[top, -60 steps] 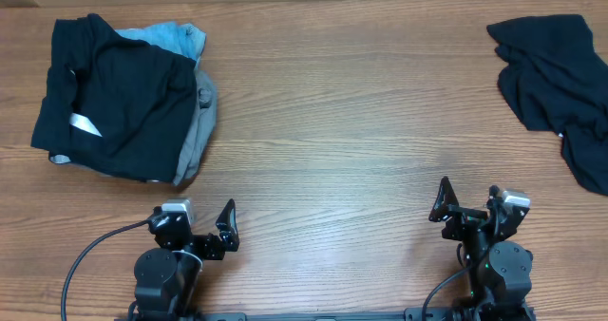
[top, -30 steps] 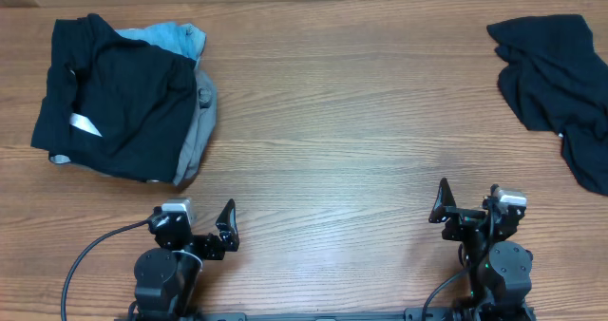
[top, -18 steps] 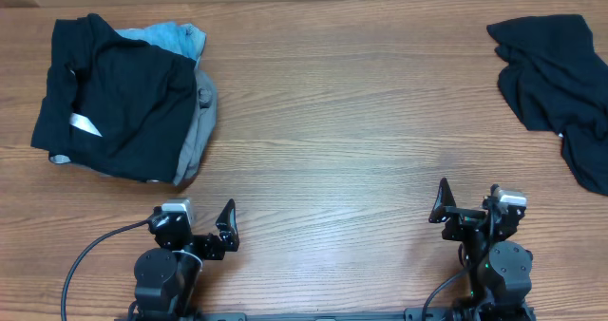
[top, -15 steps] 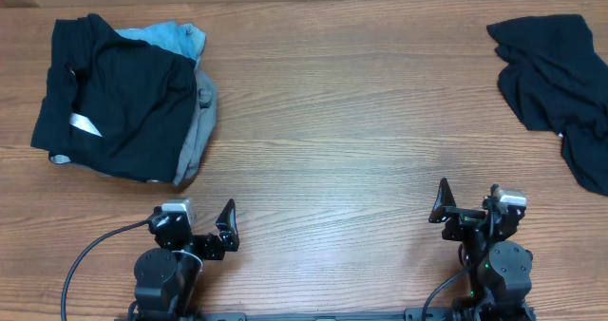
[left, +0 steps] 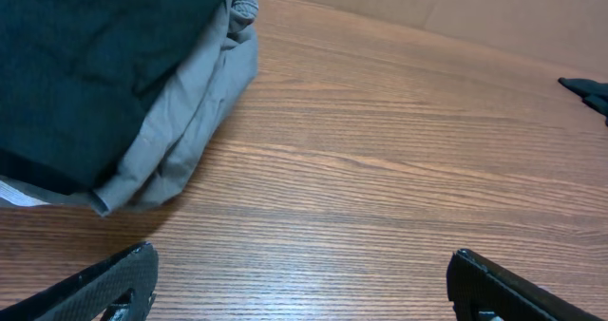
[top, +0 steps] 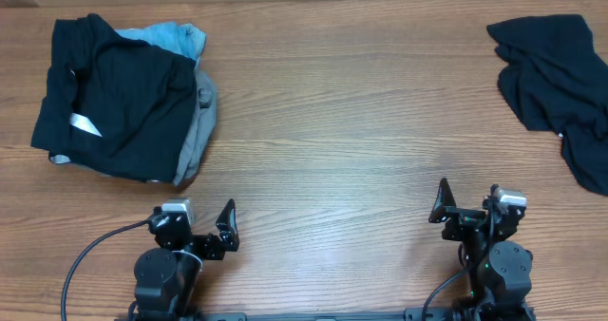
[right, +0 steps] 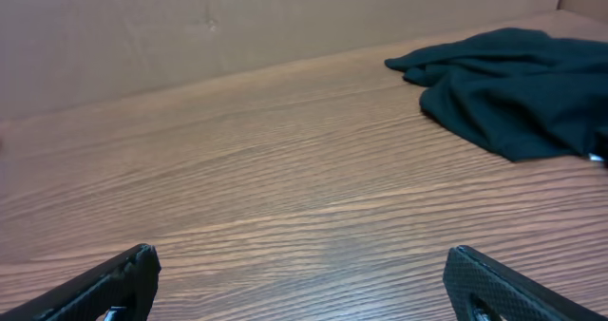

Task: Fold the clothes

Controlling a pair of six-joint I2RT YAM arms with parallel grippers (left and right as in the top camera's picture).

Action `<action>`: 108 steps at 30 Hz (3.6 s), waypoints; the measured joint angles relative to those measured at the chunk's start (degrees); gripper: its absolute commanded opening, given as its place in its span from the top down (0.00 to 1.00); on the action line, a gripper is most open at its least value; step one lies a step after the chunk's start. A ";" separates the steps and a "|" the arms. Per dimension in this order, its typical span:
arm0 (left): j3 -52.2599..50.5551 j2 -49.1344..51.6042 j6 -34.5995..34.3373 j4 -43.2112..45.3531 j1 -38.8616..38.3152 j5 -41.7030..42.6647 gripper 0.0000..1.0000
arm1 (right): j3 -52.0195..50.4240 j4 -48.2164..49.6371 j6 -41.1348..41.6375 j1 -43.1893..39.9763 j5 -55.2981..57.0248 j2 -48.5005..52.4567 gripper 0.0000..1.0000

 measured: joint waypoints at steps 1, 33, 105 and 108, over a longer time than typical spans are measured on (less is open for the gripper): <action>0.00 0.00 0.00 0.00 0.00 0.00 0.00 | 0.00 0.04 0.63 0.00 -0.42 0.00 0.00; 0.00 -0.22 0.02 0.00 0.00 0.00 0.00 | 33.22 5.25 15.74 -3.13 -3.15 49.22 0.00; -0.02 -0.31 0.00 0.02 0.00 0.00 0.00 | 119.43 -32.00 1.86 16.76 -24.50 110.84 0.96; -0.02 -0.31 0.02 0.02 0.00 0.00 0.00 | 127.67 -34.71 4.11 21.94 -26.49 110.86 0.96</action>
